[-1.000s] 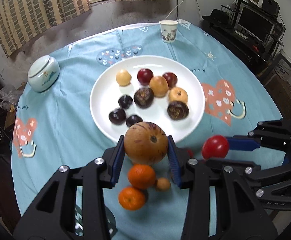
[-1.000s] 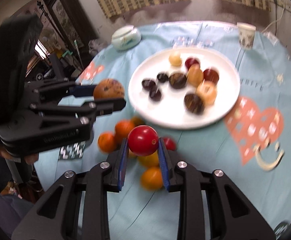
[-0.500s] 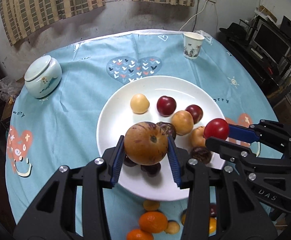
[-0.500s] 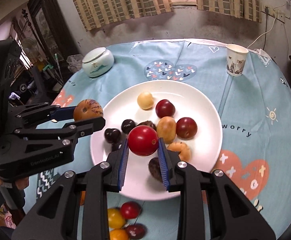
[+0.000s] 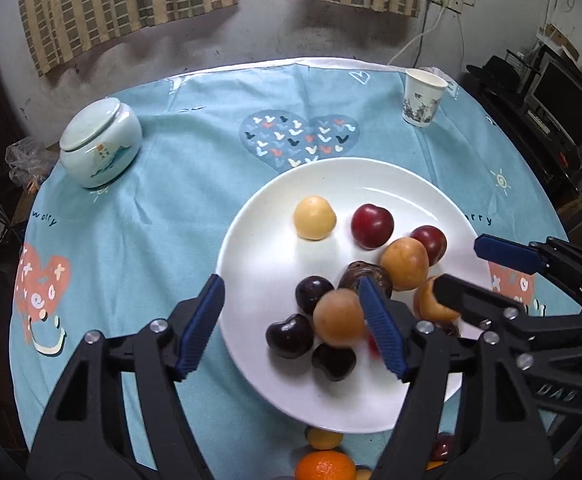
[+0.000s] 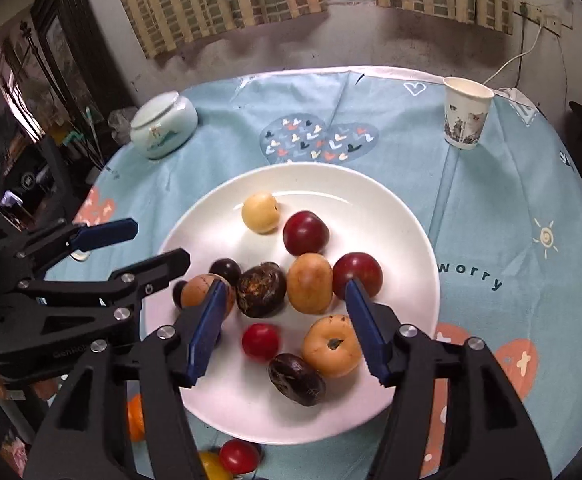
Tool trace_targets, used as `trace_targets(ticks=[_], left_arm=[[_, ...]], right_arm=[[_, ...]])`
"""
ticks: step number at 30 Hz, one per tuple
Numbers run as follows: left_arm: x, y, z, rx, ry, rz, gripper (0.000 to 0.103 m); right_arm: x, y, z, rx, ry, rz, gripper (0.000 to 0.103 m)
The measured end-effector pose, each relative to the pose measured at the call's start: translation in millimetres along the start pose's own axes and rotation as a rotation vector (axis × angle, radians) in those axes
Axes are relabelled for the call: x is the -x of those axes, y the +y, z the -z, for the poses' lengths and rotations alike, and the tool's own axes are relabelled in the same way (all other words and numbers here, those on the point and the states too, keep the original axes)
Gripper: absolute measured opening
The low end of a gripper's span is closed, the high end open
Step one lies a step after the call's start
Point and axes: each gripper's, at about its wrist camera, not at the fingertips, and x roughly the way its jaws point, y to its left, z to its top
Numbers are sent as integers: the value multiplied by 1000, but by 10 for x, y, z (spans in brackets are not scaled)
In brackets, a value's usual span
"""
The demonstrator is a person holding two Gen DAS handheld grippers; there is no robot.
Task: Organize fruits
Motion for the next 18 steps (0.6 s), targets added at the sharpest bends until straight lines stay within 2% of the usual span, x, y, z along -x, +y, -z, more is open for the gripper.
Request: trace_targets(ticks=[5,9,13,15,18], left_arm=[[305,21,65,-12,-71,-26,83],[739,6,152,-15,-178,-12,88],[1215,-65,254,-27,-297,27,90],[1417,-103,306,-31,-342,26,92],[1655,-148,372,-39,-392,33,97]], right_arm=[[348,43,48,4,-56,-49,62],[922,105,147,1,-199,-67,62],[1769,249,275,42,-439,20,64],[2149,343,363,77,-559,77,69],[2817,542,577,128,-786,189,83]])
